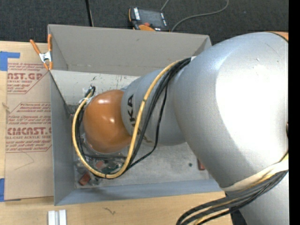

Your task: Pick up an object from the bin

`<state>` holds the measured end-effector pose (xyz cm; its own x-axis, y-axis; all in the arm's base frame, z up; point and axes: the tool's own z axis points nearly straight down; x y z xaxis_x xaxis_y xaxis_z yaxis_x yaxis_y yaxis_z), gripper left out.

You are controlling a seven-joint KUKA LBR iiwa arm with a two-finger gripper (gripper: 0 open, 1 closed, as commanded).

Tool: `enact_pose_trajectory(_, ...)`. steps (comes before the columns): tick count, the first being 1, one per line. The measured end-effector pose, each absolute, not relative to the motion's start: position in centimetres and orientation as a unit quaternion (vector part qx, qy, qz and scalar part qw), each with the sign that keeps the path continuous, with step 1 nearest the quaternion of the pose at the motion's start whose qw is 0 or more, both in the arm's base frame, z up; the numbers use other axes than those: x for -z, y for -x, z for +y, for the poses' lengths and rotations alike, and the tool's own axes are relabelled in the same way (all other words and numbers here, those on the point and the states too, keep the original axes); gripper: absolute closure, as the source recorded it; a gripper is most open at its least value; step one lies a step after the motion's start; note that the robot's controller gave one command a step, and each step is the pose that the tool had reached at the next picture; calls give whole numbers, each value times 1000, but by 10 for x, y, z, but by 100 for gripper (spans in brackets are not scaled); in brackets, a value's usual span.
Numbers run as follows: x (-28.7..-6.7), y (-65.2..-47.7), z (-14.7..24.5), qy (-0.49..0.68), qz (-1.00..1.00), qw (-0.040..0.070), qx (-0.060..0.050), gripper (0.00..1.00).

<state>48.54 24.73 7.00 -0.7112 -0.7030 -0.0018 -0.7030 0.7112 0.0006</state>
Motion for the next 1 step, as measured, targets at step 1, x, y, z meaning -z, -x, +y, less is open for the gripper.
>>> enact_pose_trajectory(1,-225,-497,234,417,909,6,0,100)
